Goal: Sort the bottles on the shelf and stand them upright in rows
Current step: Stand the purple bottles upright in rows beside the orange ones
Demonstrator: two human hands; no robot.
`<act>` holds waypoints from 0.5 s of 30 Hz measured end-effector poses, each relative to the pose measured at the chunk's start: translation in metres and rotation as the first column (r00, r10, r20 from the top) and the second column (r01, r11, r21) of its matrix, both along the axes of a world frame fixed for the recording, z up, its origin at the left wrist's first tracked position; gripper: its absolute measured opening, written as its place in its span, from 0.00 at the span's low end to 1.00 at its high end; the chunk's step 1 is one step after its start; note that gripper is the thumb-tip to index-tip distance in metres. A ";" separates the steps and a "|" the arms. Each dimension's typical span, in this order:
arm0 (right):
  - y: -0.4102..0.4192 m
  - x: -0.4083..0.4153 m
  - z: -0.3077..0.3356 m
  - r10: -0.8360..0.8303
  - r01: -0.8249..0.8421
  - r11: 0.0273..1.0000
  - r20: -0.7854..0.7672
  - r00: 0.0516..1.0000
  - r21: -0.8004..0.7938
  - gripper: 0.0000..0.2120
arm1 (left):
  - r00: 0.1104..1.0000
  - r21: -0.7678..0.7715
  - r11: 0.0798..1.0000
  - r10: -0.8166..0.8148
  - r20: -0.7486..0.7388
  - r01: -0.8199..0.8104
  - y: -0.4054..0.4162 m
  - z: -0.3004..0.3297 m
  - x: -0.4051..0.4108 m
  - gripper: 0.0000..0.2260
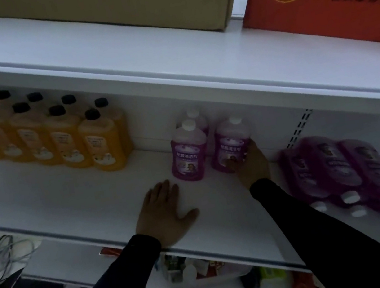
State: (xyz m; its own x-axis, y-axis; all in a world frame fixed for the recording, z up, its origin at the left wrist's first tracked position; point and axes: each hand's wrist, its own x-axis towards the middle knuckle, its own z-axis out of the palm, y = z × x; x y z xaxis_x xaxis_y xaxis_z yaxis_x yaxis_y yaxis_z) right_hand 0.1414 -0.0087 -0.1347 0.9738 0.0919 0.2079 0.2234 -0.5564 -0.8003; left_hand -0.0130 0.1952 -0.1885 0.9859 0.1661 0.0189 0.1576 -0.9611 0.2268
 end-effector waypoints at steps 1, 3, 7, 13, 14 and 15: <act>0.001 0.003 0.000 -0.006 0.006 1.000 0.002 1.000 -0.007 0.34 | 1.000 0.006 1.000 -0.003 0.003 0.003 -0.001 0.001 0.000 0.47; 0.004 0.006 0.000 -0.015 0.015 1.000 0.013 1.000 -0.018 0.34 | 1.000 0.012 1.000 0.000 0.015 0.000 -0.001 0.002 -0.001 0.47; 0.009 0.011 -0.002 -0.019 0.020 0.999 0.037 0.999 -0.031 0.33 | 1.000 0.021 1.000 -0.005 0.014 0.005 -0.002 0.002 -0.002 0.46; 0.014 0.012 -0.003 -0.030 0.033 0.998 0.054 0.998 -0.059 0.31 | 1.000 -0.004 1.000 -0.002 0.020 0.002 -0.002 0.003 -0.002 0.46; 0.014 0.012 -0.003 -0.029 0.032 0.997 0.045 0.999 -0.066 0.31 | 1.000 -0.003 1.000 -0.003 0.019 0.003 -0.002 0.003 -0.002 0.46; 0.014 0.012 -0.002 -0.029 0.032 0.997 0.036 0.999 -0.072 0.31 | 1.000 -0.002 1.000 -0.005 0.018 0.005 -0.002 0.004 -0.002 0.46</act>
